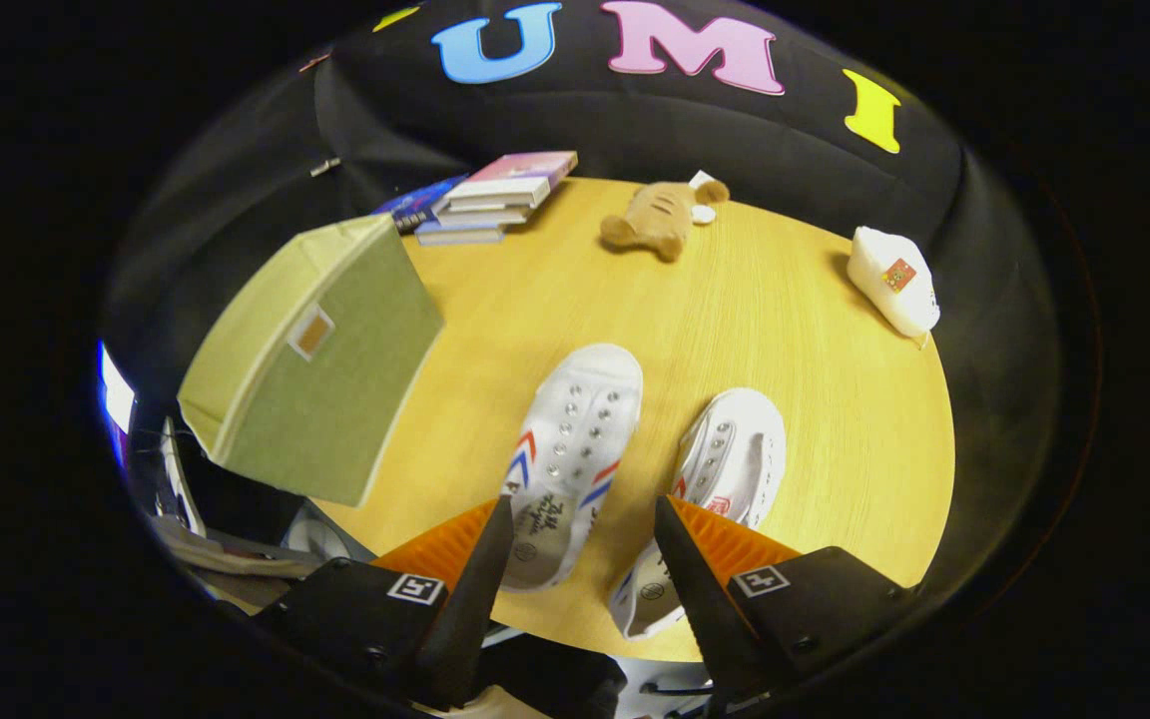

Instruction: Open the storage box then place both shoes into the box .Put the left shoe in first, then the right shoe, with the right side of both shoes facing outward in a uniform manner.

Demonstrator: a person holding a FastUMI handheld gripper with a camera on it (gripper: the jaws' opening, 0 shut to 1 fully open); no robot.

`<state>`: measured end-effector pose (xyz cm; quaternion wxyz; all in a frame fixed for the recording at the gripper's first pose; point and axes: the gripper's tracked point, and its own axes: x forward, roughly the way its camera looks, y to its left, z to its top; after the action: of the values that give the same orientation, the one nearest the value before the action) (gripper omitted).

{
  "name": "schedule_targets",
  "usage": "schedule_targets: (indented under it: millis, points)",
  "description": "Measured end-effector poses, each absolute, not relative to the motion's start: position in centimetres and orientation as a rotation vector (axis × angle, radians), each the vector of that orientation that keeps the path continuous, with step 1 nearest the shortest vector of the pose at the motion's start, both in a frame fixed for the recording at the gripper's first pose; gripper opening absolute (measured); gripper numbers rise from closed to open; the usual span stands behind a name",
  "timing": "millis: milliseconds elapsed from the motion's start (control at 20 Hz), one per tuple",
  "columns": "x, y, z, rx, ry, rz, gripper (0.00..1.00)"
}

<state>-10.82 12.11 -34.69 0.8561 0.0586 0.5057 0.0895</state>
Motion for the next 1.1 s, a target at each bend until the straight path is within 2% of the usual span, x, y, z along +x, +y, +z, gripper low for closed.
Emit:
schedule_targets:
  millis: [350,550,650,700,750,800,900,1100]
  points:
    - [-9.2,11.7,-39.7,0.017,1.101,0.148,0.73]
    - [-8.5,12.9,-41.4,0.094,1.127,0.120,0.59]
    - [-8.4,13.8,-41.6,0.236,1.133,0.128,0.46]
    - [-8.3,13.8,-41.5,0.286,1.129,0.145,0.28]
    - [-8.5,13.5,-41.4,0.341,1.127,0.146,0.22]
    - [-8.4,13.3,-41.4,0.384,1.125,0.137,0.09]
    - [-8.4,13.3,-40.9,0.403,1.119,0.151,0.05]
    - [-7.9,14.3,-38.2,0.428,1.080,0.176,0.05]
